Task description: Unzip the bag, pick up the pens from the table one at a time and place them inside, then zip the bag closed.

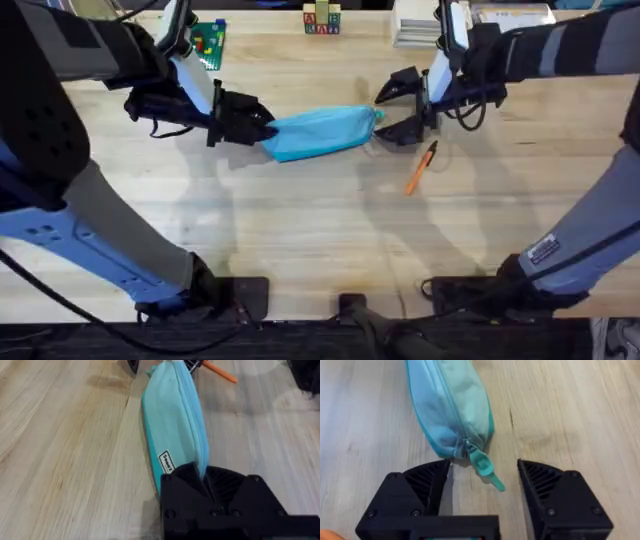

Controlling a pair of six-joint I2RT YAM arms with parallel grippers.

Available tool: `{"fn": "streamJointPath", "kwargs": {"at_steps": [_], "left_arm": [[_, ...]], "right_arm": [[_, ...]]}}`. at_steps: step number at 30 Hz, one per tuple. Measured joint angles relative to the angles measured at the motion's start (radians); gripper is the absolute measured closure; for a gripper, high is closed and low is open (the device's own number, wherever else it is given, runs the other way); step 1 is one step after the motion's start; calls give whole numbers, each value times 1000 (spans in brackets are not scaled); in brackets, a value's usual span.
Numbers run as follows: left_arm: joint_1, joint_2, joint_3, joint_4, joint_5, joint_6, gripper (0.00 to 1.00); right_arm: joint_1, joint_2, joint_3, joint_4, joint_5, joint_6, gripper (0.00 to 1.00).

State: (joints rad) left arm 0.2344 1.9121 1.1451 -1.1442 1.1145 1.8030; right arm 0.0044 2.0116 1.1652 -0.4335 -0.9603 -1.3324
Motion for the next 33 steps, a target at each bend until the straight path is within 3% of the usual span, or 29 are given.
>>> {"fn": "streamJointPath", "kwargs": {"at_steps": [33], "left_arm": [[0, 0, 0, 0, 0, 0, 959]], "right_arm": [[0, 0, 0, 21, -55, 0, 228]]}}
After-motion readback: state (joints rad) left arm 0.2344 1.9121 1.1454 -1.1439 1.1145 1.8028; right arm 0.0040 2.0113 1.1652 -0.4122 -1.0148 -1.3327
